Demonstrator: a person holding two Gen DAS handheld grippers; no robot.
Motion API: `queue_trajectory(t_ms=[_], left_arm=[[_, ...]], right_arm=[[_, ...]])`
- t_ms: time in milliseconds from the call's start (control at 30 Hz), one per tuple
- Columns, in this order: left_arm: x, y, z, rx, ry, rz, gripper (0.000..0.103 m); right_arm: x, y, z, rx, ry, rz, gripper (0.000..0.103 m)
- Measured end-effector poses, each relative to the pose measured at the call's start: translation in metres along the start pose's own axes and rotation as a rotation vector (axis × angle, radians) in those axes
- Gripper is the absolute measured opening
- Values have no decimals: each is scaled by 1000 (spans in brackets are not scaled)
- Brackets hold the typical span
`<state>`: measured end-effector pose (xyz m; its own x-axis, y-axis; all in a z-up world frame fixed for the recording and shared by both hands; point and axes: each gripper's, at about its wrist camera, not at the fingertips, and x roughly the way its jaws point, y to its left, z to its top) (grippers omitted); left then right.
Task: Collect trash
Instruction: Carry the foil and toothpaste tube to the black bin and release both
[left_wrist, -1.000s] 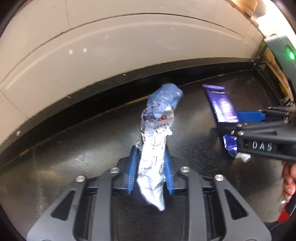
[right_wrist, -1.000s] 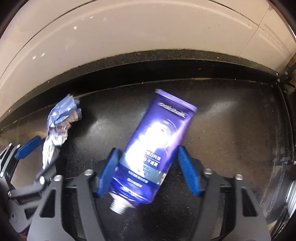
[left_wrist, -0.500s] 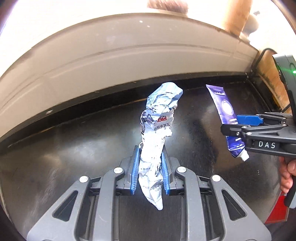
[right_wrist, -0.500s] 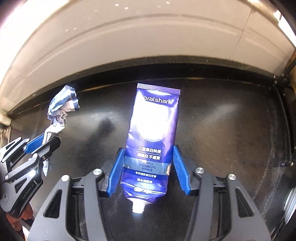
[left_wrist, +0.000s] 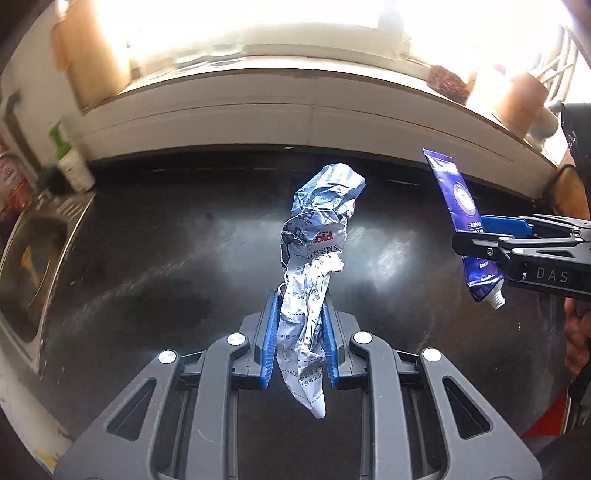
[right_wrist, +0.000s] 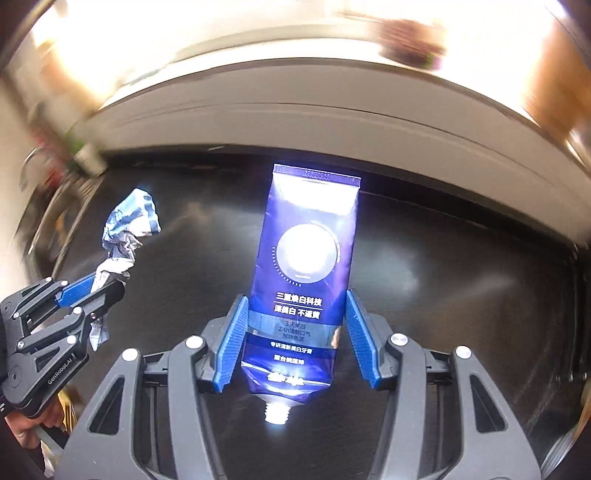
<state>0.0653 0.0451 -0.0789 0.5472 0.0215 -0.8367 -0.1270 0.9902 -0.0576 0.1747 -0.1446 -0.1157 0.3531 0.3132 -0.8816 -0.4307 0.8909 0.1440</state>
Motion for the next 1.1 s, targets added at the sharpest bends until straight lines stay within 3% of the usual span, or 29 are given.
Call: queue_trajectory(t_ms=[333, 633, 767, 933, 1100], left_arm=[[-88, 126, -125, -326, 1, 238, 21], [-171, 227, -272, -658, 27, 447, 22], [-195, 256, -332, -789, 44, 500, 22], [-206, 276, -393, -905, 63, 534, 22], [-183, 297, -414, -968, 64, 520, 21]], right_arm=[[-5, 190, -26, -372, 44, 209, 53], [-7, 380, -90, -740, 121, 449, 53], [-10, 454, -135, -887, 175, 554, 53], [-5, 516, -184, -996, 250, 656, 53], [17, 560, -216, -1040, 336, 687, 53]])
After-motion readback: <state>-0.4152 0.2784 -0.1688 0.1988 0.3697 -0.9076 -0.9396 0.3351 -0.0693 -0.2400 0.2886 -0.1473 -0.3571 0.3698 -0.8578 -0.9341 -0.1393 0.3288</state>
